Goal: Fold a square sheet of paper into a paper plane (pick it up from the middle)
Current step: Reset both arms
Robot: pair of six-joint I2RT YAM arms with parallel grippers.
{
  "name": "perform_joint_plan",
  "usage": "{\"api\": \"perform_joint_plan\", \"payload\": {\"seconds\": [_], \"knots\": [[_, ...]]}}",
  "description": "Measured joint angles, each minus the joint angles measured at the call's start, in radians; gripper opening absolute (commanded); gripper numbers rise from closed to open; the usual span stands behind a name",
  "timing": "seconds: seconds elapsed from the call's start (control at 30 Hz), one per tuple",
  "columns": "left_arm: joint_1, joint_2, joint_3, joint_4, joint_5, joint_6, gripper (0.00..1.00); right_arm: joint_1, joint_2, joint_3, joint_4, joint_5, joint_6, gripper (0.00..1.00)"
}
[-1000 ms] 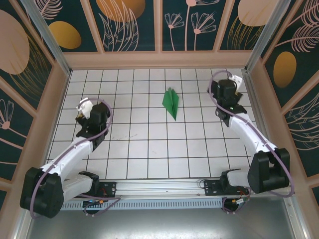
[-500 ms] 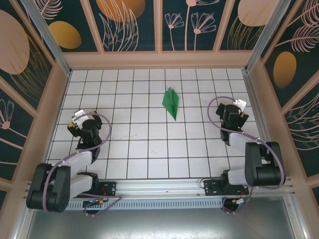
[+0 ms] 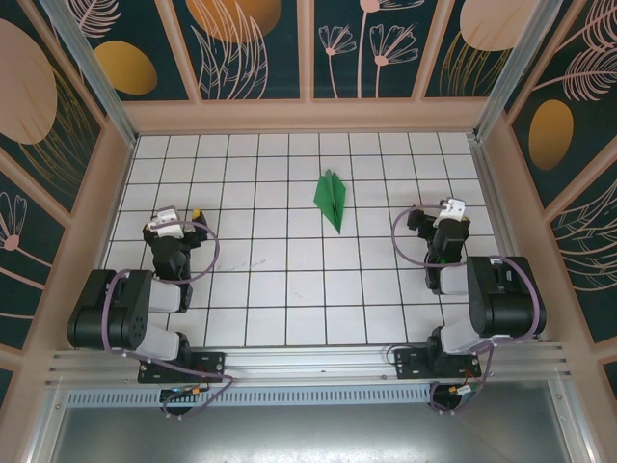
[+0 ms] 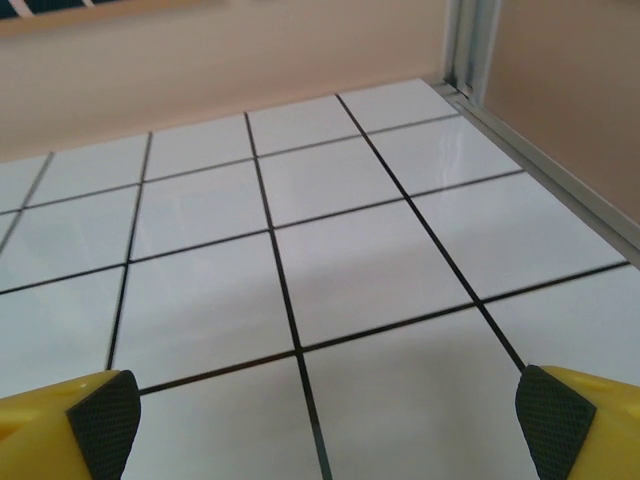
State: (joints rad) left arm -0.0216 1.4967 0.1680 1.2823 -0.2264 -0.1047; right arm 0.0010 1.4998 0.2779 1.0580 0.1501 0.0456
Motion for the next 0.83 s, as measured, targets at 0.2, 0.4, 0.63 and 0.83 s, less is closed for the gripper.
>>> {"api": "perform_joint_plan", "payload": {"seconds": [0.2, 0.4, 0.63, 0.83], "knots": [[0.001, 0.018, 0.013, 0.018, 0.006, 0.0, 0.99, -0.005, 0.029, -0.042, 0.106, -0.049, -0.014, 0.99], [0.002, 0.018, 0.035, 0.015, 0.005, 0.0, 0.99, -0.009, 0.035, -0.044, 0.134, -0.069, -0.014, 0.99], [0.002, 0.018, 0.041, 0.013, 0.014, 0.0, 0.98, -0.009, 0.035, -0.044, 0.143, -0.073, -0.014, 0.99], [0.002, 0.018, 0.048, -0.001, 0.018, 0.0, 0.99, -0.009, 0.035, -0.044, 0.143, -0.073, -0.014, 0.99]]}}
